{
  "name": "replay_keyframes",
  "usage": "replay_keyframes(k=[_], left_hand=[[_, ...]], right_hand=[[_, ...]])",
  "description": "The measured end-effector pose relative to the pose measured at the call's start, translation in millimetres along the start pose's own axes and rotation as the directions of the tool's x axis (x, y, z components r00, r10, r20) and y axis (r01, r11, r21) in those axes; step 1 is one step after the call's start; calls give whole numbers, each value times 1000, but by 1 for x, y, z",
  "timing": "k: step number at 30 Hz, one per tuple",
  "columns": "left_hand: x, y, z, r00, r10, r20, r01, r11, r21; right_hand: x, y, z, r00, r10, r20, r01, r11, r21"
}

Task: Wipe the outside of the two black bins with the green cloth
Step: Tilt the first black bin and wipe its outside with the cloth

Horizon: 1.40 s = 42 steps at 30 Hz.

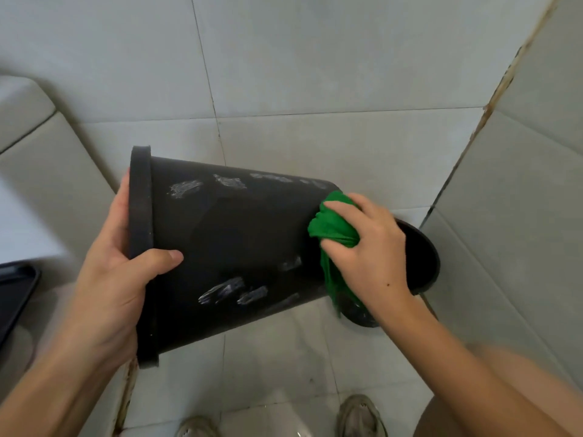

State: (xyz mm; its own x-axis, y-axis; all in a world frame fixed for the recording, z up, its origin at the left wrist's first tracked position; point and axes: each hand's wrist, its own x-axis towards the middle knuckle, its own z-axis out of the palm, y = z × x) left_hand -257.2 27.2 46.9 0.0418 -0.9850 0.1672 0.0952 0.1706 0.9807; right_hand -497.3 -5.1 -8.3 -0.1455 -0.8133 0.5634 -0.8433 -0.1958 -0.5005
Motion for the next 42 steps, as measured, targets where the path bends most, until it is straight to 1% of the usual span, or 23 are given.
replay_keyframes(k=[2,3,6,8,10,12,16,18,19,21,23,25,27,28,31,35,37,39,40,42], left_hand=[[0,0,-1,1000,-8,-12,8,1000,-6],[1,0,0,1000,-9,-17,9,1000,-10],[1,0,3,1000,-15,-23,14,1000,-27],[2,-2,6,1000,-19,-21,18,999,-46],[5,-2,10,999,-22,-26,20,997,-71],[7,-4,16,999,-14,-32,11,996,-84],[8,-7,19,999,-16,-44,12,995,-95],[8,-5,16,999,-15,-44,10,995,-98],[8,-4,14,999,-11,-45,7,995,-100],[8,0,8,998,-6,-66,0,996,-90],[7,2,4,996,-3,-84,-4,996,-86],[6,2,2,996,-10,-88,1,995,-100],[6,0,4,997,-17,-76,9,995,-104],[7,-2,6,998,-17,-65,11,995,-98],[7,-7,14,1000,10,-12,-11,997,-74],[7,-15,20,998,38,49,-34,996,-84],[6,-17,20,995,46,94,-37,995,-98],[6,-19,20,993,43,113,-33,995,-92],[6,-19,19,993,42,114,-33,996,-81],[5,-17,16,992,59,108,-54,997,-53]], right_hand=[[-1,2,1,998,-60,23,60,998,-11],[2,4,0,999,-51,14,52,999,-13],[10,9,-1,996,86,-36,-85,996,24],[7,4,2,992,114,-56,-113,993,33],[0,-8,7,997,45,-64,-42,998,38],[-12,-23,13,995,-64,-71,69,996,58],[-26,-43,19,963,-254,-88,259,964,59],[-22,-39,18,943,-316,-102,320,947,28],[-19,-34,17,943,-316,-108,319,948,13],[-9,-22,14,965,-235,-113,237,971,9],[1,-9,11,991,-83,-109,87,996,34],[7,-1,8,994,47,-97,-42,998,47],[8,-2,9,993,76,-94,-72,997,40],[7,-5,9,994,50,-93,-46,998,39],[-3,-22,10,992,-100,-74,105,993,62],[-22,-47,15,953,-289,-92,297,951,87],[-27,-54,19,929,-354,-108,364,927,92],[-24,-53,20,919,-382,-101,390,918,73],[-20,-49,19,926,-367,-86,372,926,61],[-10,-40,15,968,-244,-55,248,965,91]])
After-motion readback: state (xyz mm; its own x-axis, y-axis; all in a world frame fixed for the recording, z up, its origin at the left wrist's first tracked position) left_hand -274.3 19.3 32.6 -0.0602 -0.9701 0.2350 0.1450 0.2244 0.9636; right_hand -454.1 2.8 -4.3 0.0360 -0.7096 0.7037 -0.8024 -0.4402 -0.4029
